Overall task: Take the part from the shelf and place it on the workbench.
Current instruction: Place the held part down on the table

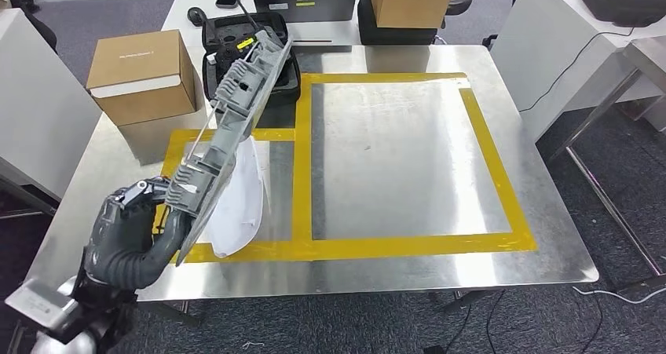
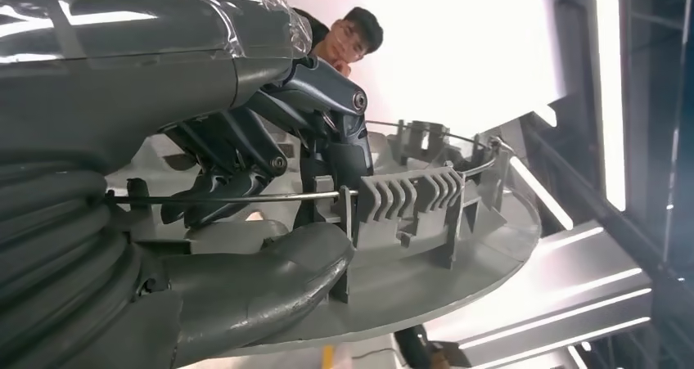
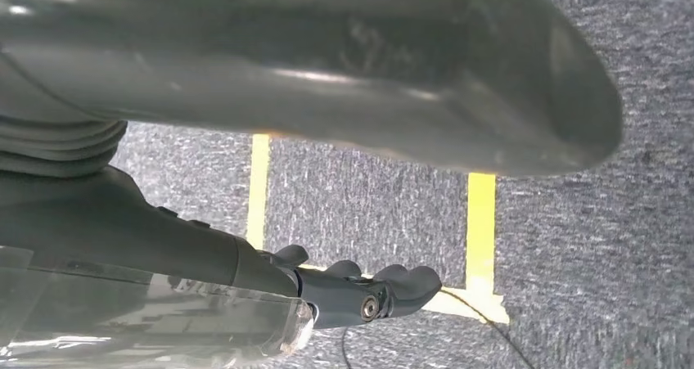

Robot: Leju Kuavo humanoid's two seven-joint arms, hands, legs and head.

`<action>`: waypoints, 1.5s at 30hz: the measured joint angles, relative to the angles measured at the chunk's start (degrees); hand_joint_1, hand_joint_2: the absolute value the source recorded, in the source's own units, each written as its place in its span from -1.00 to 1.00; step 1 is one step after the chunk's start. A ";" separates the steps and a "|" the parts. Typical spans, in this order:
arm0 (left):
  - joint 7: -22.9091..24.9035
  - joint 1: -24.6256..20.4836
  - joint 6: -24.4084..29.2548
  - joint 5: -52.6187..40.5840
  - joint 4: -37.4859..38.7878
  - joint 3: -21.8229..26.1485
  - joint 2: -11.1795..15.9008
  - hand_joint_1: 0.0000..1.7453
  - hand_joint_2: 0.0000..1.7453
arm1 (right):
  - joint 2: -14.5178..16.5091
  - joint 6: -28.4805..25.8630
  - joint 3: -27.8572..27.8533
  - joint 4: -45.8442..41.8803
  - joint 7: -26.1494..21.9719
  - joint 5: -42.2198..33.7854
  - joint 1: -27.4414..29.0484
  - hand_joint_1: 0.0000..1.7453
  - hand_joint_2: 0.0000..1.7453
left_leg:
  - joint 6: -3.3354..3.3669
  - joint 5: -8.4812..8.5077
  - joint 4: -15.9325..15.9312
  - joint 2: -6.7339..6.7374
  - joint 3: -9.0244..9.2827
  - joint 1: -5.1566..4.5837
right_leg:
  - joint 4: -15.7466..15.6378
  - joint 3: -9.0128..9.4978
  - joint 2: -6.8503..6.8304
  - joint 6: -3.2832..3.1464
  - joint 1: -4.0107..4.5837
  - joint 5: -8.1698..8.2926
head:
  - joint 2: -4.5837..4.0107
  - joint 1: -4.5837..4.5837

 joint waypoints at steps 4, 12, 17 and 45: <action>5.12 -6.20 -0.62 -4.92 3.32 -1.08 0.95 1.00 1.00 | -0.06 0.81 0.49 0.00 1.78 2.26 -1.29 -1.00 -1.00 | 0.02 0.02 0.02 -0.23 -0.03 -0.02 | -0.01 0.00 -0.12 0.00 0.00 0.00 | 0.00 0.05; 9.70 -17.52 -1.73 -21.19 10.79 -5.35 3.07 1.00 1.00 | -0.09 2.22 2.04 0.00 4.54 5.66 -3.43 -1.00 -1.00 | -0.04 0.05 0.05 -0.35 -0.07 0.01 | 0.01 -0.01 -0.19 0.00 0.01 -0.01 | 0.00 -0.08; 10.22 -21.97 -2.02 -28.74 12.76 -7.82 3.88 1.00 1.00 | -0.08 2.46 2.63 0.00 5.25 5.98 -3.42 -1.00 -1.00 | -0.04 0.05 0.04 -0.39 -0.11 0.02 | 0.02 -0.02 -0.27 -0.05 0.01 -0.04 | 0.00 -0.02; 4.82 -39.84 -12.75 -43.85 27.08 -35.71 -14.83 1.00 1.00 | 2.26 3.73 4.01 0.01 4.97 8.64 -5.79 -1.00 -1.00 | -0.07 0.10 0.15 -1.16 -0.26 -0.22 | -0.05 -0.01 -0.86 -0.04 -0.18 -0.04 | 0.00 0.23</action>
